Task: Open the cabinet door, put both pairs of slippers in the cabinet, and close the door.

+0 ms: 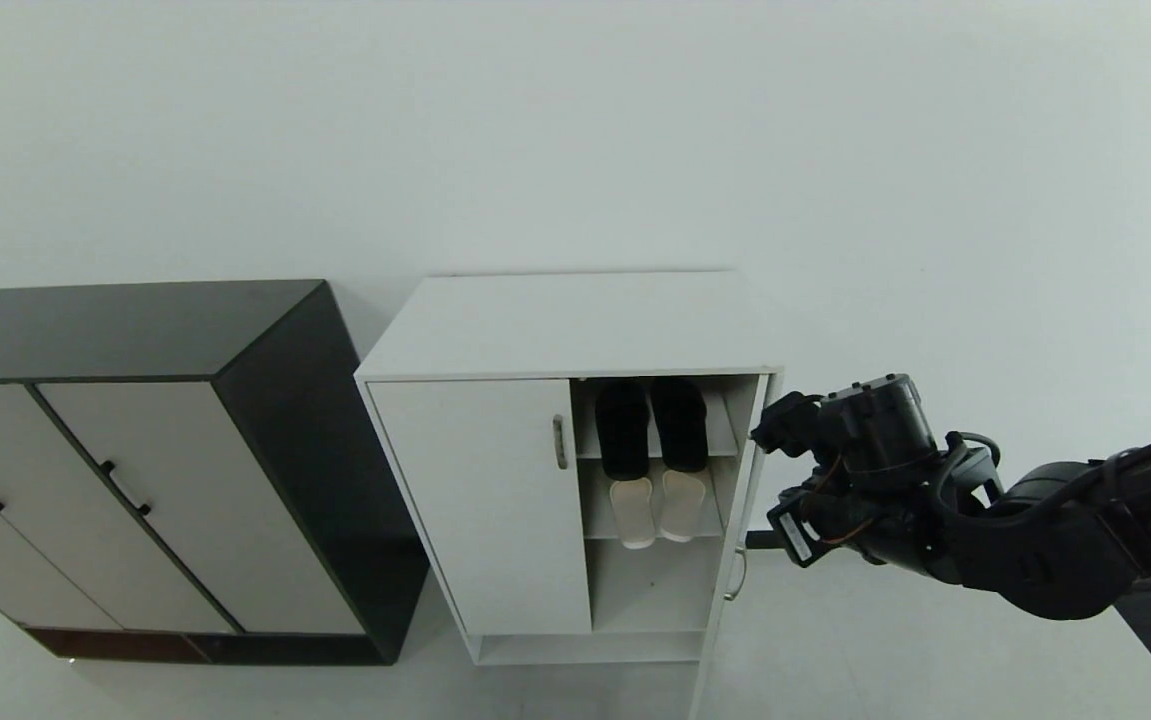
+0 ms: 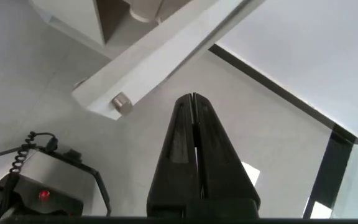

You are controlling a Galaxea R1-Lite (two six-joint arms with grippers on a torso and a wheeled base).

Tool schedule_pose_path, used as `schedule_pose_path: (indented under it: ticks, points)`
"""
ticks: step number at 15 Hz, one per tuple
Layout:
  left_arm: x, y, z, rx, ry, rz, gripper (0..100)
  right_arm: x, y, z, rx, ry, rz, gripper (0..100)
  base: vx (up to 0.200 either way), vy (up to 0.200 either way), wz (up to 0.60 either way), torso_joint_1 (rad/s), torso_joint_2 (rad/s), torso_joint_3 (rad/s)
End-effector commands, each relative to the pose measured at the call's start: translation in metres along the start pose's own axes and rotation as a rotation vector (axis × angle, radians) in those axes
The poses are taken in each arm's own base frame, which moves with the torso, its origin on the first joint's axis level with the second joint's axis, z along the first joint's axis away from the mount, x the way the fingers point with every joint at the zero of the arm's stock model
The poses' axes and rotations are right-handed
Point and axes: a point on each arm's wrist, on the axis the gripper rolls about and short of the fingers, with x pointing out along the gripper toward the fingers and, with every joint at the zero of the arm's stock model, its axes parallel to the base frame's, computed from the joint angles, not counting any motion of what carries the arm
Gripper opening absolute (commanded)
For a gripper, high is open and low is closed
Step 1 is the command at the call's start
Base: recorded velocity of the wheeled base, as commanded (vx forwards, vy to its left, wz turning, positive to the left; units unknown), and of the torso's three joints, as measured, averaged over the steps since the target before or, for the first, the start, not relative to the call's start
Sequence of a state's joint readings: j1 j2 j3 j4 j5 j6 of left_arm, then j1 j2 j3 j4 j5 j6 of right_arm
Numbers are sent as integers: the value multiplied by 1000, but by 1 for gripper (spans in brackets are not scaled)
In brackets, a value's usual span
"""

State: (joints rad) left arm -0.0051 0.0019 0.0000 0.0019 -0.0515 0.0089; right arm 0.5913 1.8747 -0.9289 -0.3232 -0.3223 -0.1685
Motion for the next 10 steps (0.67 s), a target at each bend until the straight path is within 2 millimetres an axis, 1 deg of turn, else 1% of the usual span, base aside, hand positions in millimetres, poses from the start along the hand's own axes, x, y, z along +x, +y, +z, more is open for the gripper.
schedule_pose_path:
  ticks: [1,5,10]
  points:
    - [0,0,0,-1,1,0,0,-1,-2,-2,-4,18,-1,0,0,0,0,0,0,0]
    - [0,0,0,0,1,0,0,17,5,-3,-3,17,30,0,0,0,0,0,0,0]
    - [0,0,0,0,1,0,0,43,16,-4,12,-34,34,0,0,0,0,0,0,0]
